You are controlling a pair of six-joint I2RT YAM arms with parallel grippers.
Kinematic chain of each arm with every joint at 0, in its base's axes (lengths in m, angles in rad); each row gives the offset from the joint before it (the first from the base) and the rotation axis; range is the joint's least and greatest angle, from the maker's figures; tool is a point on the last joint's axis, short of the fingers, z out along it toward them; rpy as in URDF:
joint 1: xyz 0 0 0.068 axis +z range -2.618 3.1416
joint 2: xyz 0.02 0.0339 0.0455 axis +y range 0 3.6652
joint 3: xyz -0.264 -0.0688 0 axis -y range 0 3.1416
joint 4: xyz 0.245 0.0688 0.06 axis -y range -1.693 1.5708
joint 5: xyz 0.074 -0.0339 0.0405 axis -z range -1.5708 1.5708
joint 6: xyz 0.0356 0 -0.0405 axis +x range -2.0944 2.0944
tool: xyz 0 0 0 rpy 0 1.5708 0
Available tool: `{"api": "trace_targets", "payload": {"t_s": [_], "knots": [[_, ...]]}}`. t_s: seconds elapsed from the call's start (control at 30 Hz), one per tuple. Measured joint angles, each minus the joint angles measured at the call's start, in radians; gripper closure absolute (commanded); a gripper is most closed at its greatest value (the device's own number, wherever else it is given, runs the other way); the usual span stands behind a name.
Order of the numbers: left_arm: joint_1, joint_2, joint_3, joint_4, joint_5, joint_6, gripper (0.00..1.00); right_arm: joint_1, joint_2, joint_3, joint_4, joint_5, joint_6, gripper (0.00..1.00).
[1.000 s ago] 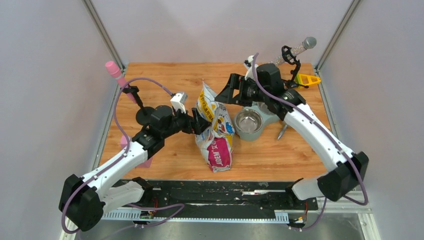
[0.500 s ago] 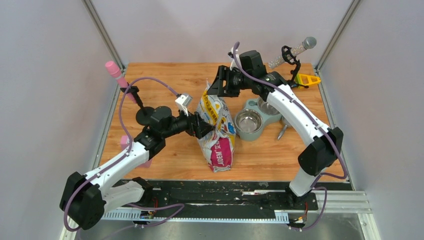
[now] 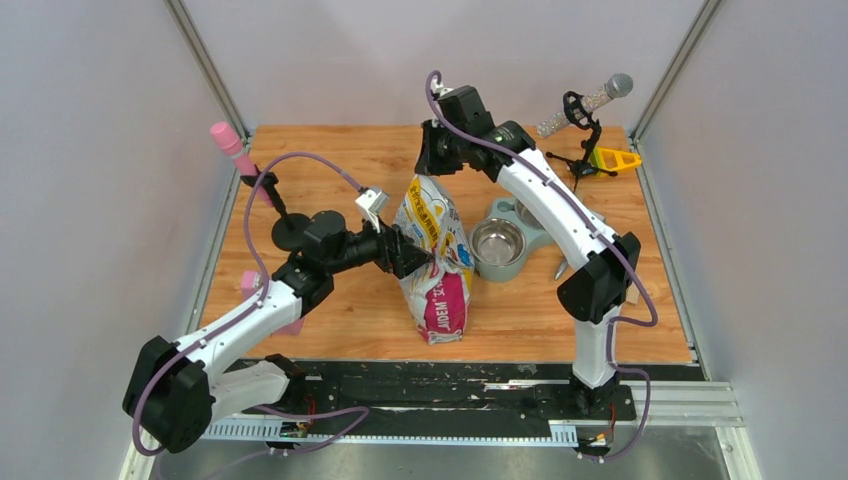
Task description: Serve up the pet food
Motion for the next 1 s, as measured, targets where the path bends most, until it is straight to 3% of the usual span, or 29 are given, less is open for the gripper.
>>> {"api": "trace_targets", "payload": {"t_s": [0.3, 0.63, 0.7, 0.8, 0.9, 1.0], "knots": [[-0.037, 0.006, 0.0, 0.008, 0.009, 0.027, 0.04, 0.124, 0.013, 0.082, -0.01, 0.215, -0.08, 1.0], [-0.08, -0.007, 0.0, -0.027, -0.028, 0.049, 0.0, 0.151, -0.028, -0.029, 0.146, 0.224, -0.062, 1.0], [-0.086, -0.045, 0.0, -0.085, -0.096, 0.044, 0.0, 0.15, -0.041, -0.051, 0.163, 0.206, -0.062, 1.0], [-0.092, -0.122, 0.032, -0.244, -0.307, 0.01, 0.0, 0.147, -0.098, -0.143, 0.222, 0.174, -0.059, 0.99], [-0.078, -0.15, 0.12, -0.353, -0.528, -0.029, 0.0, 0.135, -0.176, -0.243, 0.269, 0.135, -0.051, 0.86], [-0.02, -0.135, 0.183, -0.347, -0.603, -0.035, 0.0, 0.112, -0.222, -0.275, 0.286, 0.082, -0.031, 0.58]]}}
